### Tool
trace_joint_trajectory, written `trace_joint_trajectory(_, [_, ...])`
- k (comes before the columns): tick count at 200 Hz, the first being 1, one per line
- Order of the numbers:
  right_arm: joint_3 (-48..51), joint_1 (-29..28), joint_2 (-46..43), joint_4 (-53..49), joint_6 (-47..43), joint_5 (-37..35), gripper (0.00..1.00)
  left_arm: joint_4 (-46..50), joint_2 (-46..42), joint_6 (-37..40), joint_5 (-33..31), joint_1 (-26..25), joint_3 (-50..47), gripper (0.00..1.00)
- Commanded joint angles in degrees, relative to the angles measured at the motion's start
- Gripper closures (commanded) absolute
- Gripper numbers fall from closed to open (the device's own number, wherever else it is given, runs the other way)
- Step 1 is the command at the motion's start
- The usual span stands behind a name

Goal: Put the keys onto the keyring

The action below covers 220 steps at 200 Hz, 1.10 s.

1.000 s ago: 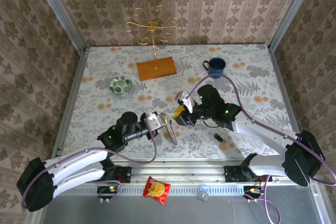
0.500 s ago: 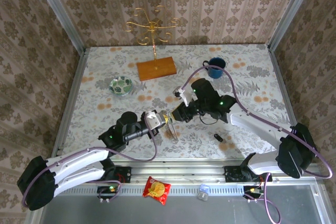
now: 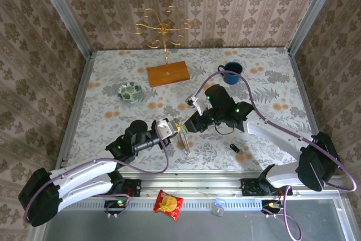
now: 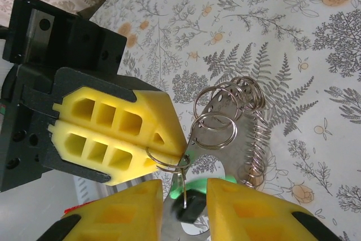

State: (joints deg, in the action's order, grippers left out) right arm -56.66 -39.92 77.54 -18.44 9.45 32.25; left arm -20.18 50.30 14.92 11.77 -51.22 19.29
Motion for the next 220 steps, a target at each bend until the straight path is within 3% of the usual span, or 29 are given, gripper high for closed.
trace_joint_trajectory(1, [-1.2,-0.3,-0.2,-0.3,1.0,2.4,0.72,-2.7,0.1,-1.3,0.9,0.5,0.3,1.00])
trace_joint_trajectory(31, [-1.1,-0.3,0.5,-0.6,0.9,2.7,0.75,-2.8,0.1,-1.3,0.9,0.4,0.3,1.00])
trace_joint_trajectory(128, [-1.3,-0.2,1.7,-0.7,0.4,2.5,1.00,-3.5,-0.1,-2.1,1.0,0.4,0.2,1.00])
trace_joint_trajectory(220, [0.5,2.2,5.8,4.3,3.3,7.6,0.97,-8.0,1.3,-2.9,0.5,0.5,-0.7,1.00])
